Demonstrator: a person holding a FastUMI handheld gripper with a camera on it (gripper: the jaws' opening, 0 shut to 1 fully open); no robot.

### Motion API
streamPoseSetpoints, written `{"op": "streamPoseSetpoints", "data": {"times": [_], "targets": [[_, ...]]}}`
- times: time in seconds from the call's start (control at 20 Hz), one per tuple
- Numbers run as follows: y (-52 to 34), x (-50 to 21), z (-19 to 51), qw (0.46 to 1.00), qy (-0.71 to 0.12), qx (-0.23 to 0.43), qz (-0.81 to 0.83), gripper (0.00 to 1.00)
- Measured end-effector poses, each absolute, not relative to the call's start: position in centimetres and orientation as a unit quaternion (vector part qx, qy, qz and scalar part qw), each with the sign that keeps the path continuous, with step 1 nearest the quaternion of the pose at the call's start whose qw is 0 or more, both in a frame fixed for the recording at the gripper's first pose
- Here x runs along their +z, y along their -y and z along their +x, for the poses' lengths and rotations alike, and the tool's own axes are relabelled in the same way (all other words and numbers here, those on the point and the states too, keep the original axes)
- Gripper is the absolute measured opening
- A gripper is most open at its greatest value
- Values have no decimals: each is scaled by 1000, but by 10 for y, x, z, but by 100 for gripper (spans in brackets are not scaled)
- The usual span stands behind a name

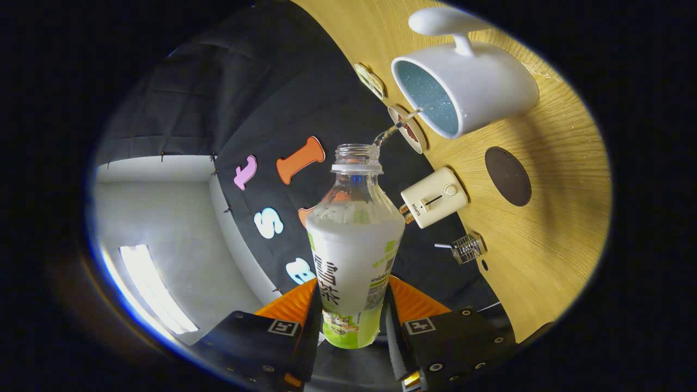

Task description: Take the bottle from table, then pour the juice into the cup, finally place the bottle on the coaster

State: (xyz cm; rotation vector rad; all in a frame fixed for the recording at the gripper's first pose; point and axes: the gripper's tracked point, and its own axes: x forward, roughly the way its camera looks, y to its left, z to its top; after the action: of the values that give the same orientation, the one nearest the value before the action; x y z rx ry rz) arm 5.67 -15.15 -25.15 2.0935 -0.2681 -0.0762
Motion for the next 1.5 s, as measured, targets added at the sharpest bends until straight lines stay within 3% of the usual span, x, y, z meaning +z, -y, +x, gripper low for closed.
{"op": "streamPoseSetpoints", "data": {"times": [0.95, 1.25, 1.5], "targets": [[155, -275, 65, 476, 99, -59, 872, 55], [151, -288, 69, 534, 56, -86, 839, 55], [143, -314, 74, 660, -15, -127, 740, 55]]}}
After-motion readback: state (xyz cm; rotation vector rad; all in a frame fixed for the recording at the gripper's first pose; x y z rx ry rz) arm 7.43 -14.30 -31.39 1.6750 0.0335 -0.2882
